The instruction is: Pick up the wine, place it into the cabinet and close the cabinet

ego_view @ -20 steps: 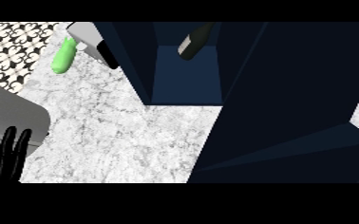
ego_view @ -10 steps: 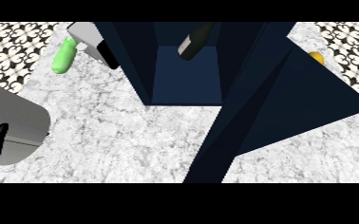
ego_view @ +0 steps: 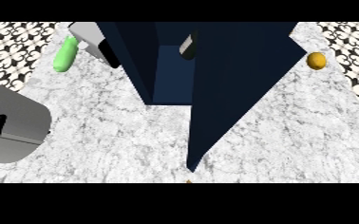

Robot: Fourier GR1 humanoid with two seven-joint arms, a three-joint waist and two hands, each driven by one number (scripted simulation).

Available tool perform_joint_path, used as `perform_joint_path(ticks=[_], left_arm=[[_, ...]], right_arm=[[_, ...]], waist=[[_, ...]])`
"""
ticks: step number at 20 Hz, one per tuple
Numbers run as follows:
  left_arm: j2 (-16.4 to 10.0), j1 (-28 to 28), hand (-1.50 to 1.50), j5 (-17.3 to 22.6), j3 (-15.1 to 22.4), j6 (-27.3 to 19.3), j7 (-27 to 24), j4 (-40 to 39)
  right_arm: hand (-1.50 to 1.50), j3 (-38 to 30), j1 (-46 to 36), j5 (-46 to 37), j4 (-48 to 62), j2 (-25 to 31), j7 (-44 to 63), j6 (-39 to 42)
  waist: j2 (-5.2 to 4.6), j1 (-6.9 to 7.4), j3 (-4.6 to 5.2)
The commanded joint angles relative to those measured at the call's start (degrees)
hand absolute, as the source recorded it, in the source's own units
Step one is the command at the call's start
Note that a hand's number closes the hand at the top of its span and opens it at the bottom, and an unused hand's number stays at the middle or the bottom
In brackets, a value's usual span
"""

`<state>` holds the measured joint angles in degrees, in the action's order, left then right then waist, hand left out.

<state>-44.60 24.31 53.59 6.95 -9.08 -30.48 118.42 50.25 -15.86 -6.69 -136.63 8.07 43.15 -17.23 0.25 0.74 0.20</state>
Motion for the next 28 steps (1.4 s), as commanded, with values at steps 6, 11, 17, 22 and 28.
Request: perform_joint_path(ticks=[6, 11, 17, 22, 28], left_arm=[[0.71, -2.77, -1.50, 0.84, 0.20, 1.56, 3.05, 0.28], [3.24, -5.20, -1.50, -0.85, 1.81, -1.57, 3.96, 0.47], [5.74, -4.86, -1.50, -3.54, 2.70, -2.68, 3.66, -0.98], [6.79, -5.11, -1.50, -4.24, 2.10, -1.25, 3.77, -1.65], [6.86, -2.77, -1.50, -4.20, -1.18, 2.27, 3.72, -1.89]], right_arm=[[1.50, -0.67, -19.31, 5.73, 11.02, -7.55, 2.28, -9.61], [1.50, -6.44, -30.27, 13.56, 20.94, -7.72, -1.93, -11.59], [1.50, -13.63, -46.79, 20.78, 35.87, -7.98, -4.96, -15.23], [1.50, -17.09, -52.14, 17.33, 47.42, -8.04, -10.23, -9.57], [1.50, -25.85, -55.05, 18.12, 59.53, -7.07, -15.57, -1.91]], waist=[[-0.31, 1.85, 0.11], [-0.52, 1.67, -0.06], [-0.44, 1.54, -0.10], [-0.39, 0.86, -0.12], [-0.40, 0.87, -0.15]])
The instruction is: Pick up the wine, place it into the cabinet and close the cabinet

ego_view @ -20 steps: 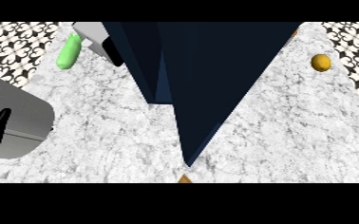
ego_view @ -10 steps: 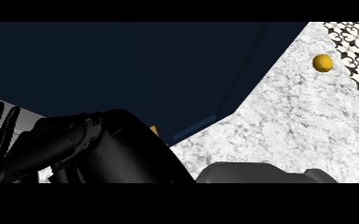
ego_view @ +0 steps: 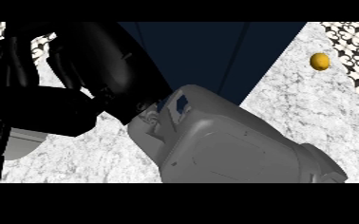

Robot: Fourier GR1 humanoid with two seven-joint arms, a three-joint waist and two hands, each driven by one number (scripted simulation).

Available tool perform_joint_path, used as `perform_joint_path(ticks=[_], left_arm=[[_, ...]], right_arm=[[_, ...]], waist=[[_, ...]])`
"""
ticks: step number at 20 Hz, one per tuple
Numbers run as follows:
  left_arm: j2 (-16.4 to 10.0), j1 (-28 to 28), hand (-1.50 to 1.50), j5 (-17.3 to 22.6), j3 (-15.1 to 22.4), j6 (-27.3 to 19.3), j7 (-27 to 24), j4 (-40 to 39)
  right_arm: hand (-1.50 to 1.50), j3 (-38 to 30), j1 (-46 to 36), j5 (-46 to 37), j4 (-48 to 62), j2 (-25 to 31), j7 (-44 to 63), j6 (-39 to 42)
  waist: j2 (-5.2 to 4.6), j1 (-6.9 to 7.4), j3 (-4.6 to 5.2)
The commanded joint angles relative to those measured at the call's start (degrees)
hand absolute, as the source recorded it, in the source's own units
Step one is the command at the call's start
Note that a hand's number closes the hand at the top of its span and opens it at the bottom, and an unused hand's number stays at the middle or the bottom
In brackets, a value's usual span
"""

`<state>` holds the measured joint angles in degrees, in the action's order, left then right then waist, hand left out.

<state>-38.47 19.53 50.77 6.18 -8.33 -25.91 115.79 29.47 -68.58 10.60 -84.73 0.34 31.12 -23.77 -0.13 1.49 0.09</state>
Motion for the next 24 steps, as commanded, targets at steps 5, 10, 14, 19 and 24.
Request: perform_joint_path(ticks=[5, 10, 14, 19, 24], left_arm=[[0.80, -3.38, -1.50, -0.67, -1.76, -1.41, 4.35, 0.38], [1.01, -5.01, -1.50, -0.53, -3.86, 0.39, 5.23, -1.63], [3.17, -3.95, -1.50, -3.98, 0.06, -0.96, 4.15, 0.54], [2.90, -4.16, -1.50, -2.47, -2.06, -1.36, 5.53, 0.91], [3.86, -3.98, -1.50, -3.42, -0.32, -0.99, 5.58, 0.95]], right_arm=[[1.50, -9.21, -1.33, 3.08, 17.24, 0.35, -12.13, 9.04], [1.50, -12.09, -3.84, 1.34, 22.95, 0.69, -13.91, 9.92], [1.50, -14.22, -3.20, 2.11, 27.57, 3.53, -19.00, 13.97], [1.50, -12.39, -1.25, -1.25, 29.37, 5.99, -21.72, 14.82], [1.50, -12.59, -1.11, -2.34, 31.41, 5.13, -23.56, 14.22]], waist=[[-0.22, -0.39, -0.08], [-0.16, -0.54, -0.05], [-0.50, -0.12, -0.04], [-0.52, -0.11, -0.04], [-0.54, 0.66, 0.00]])
